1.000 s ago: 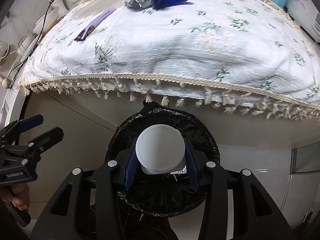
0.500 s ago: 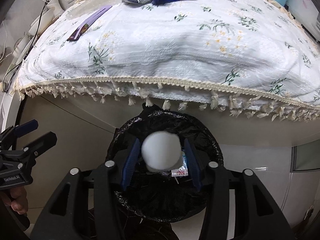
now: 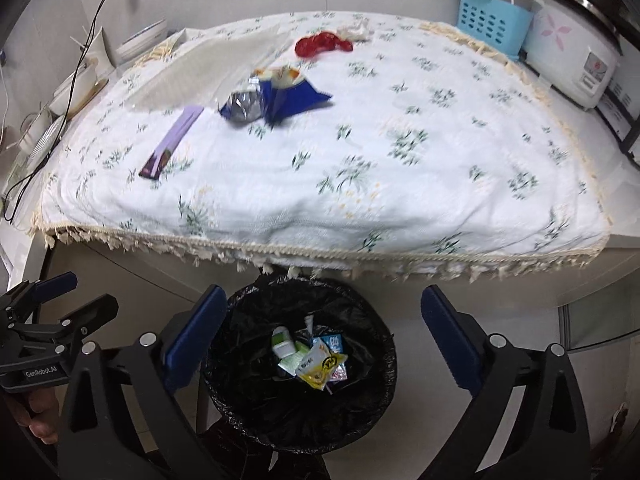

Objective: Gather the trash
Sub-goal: 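Raise both tools back over the tablecloth, then grasp the purple packet with the left tool while the right tool grasps the blue snack bag, then lift the purple packet with the left tool while the right tool lifts the blue snack bag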

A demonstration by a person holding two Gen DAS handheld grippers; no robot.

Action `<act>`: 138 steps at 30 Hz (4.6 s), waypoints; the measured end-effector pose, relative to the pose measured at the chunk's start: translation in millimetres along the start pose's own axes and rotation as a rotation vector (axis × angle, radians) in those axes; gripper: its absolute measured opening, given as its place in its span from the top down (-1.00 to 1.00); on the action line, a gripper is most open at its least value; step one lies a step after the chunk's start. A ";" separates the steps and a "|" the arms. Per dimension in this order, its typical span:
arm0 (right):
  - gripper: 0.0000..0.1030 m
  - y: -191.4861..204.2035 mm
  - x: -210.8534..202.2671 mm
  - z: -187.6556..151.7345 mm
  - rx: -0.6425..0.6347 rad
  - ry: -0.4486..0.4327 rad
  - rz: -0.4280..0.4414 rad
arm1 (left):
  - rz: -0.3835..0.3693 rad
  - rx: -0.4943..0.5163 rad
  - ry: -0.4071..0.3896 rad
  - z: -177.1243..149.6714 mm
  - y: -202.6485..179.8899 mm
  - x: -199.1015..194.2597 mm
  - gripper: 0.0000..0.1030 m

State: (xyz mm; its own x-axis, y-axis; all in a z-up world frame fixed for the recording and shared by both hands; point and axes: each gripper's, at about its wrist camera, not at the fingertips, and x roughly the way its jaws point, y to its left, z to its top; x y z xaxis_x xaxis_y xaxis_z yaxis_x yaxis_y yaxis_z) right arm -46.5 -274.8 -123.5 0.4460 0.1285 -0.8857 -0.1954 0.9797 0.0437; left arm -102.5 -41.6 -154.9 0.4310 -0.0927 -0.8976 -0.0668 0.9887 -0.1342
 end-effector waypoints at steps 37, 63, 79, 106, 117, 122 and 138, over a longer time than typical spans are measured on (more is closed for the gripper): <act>-0.85 -17.6 -73.0 84.2 -0.003 -0.153 -0.048 | -0.030 0.070 -0.117 99.9 -22.6 -71.1 -0.88; -0.85 -0.1 11.6 156.0 -0.012 -0.031 -0.040 | -0.015 0.100 0.010 180.3 5.0 9.3 -0.86; -0.49 17.5 82.8 160.6 -0.033 0.116 0.044 | 0.004 0.132 0.145 170.3 -14.5 74.7 -0.35; 0.54 18.4 96.6 155.9 0.021 0.152 0.099 | 0.045 0.095 0.165 169.7 2.5 69.6 0.74; 0.54 13.9 80.4 155.6 0.036 0.119 0.099 | 0.026 0.083 0.136 171.5 6.4 56.2 0.74; 0.55 9.4 71.6 157.5 0.043 0.098 0.097 | 0.027 0.090 0.122 172.3 5.4 49.8 0.74; 0.61 -0.8 41.2 155.6 0.053 0.038 0.097 | 0.025 0.112 0.081 173.7 -8.2 29.8 0.74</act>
State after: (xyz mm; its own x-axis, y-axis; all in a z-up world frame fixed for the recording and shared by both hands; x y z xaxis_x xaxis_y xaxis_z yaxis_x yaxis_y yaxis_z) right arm 107.8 -246.3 -88.2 0.3936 0.2179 -0.8931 -0.1894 0.9699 0.1532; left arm 67.2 -32.0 -107.6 0.3562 -0.0727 -0.9316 0.0267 0.9974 -0.0676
